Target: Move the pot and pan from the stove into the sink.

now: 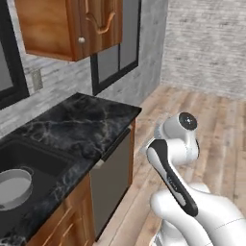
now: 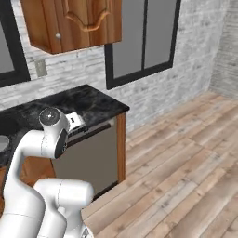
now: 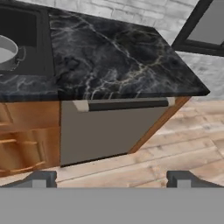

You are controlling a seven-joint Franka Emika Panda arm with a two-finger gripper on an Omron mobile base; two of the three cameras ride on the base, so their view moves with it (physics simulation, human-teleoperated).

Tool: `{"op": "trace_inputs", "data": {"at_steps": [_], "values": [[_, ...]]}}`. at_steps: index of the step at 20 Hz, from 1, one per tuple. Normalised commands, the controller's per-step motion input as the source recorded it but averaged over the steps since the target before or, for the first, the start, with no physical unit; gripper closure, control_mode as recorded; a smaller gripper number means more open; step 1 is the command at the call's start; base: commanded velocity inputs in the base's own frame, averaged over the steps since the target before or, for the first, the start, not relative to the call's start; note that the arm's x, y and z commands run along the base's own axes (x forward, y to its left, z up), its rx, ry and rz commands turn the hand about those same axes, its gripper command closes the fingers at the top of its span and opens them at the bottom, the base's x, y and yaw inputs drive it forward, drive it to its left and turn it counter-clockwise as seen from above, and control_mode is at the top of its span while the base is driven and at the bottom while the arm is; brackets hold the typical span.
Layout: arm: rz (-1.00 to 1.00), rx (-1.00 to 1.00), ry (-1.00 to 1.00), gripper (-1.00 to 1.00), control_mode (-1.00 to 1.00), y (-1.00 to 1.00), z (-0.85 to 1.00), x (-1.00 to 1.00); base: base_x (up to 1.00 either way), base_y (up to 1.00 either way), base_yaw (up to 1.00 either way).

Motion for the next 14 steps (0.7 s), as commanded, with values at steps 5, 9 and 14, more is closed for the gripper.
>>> {"op": "trace_inputs", "data": {"at_steps": [5,9,14], "values": [[0.0,0.0,0.0,-1.0,1.0,0.0,0.0,0.0,0.01,0.0,-0.5],[0.0,0.0,0.0,-1.0,1.0,0.0,0.0,0.0,0.03,0.0,-0.49],[0.0,0.0,0.0,-1.0,1.0,0.0,0.0,0.0,0.05,-0.04,-0.48]]}}
